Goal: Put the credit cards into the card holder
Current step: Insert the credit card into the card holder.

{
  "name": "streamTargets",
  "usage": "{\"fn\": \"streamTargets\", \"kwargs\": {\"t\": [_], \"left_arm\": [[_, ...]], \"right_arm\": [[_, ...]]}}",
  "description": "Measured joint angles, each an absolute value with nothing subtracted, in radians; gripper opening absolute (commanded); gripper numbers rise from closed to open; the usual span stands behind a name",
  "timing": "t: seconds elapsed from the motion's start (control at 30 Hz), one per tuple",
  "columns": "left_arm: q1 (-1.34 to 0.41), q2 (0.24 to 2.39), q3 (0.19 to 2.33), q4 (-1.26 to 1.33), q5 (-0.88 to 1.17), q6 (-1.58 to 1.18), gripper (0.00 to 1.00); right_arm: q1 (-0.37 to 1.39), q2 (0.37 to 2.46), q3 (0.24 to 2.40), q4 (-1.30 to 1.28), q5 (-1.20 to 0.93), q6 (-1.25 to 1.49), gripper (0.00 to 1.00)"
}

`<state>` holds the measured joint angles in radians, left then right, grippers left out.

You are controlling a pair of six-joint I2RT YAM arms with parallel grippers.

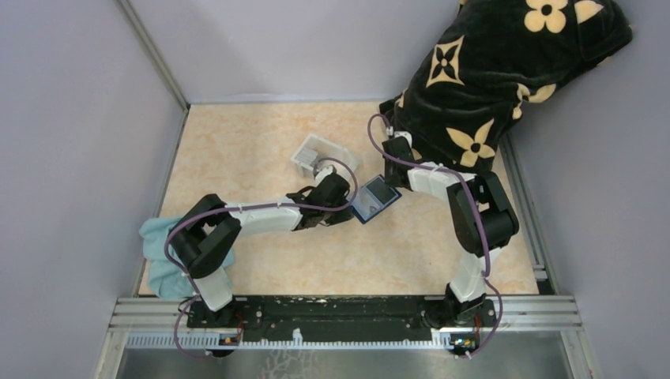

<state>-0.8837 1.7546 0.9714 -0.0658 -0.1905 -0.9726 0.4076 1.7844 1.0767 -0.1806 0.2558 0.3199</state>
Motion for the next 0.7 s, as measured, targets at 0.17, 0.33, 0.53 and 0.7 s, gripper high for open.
{"fn": "streamTargets", "kwargs": {"t": [0.17, 0.33, 0.53, 0.7], "left_arm": [[-0.897, 1.765, 1.03, -0.051, -0.193, -0.942, 0.23], [-0.897, 1.816, 1.084, -0.045, -0.196, -0.921, 0.23], [-0.904, 1.876, 1.129, -0.075, -0.205, -0.91, 0.17], [-0.909, 1.877, 1.129, -0.093, -0.212, -0.909, 0.17]], "right_arm": [[0.408, 1.818, 1.076, -0.17, 0.239, 0.332, 0.2], [0.408, 1.818, 1.072, -0.162, 0.223, 0.339, 0.19], [0.407, 1.814, 1.051, -0.123, 0.212, 0.347, 0.19], [0.407, 1.807, 1.034, -0.101, 0.207, 0.353, 0.19]]}}
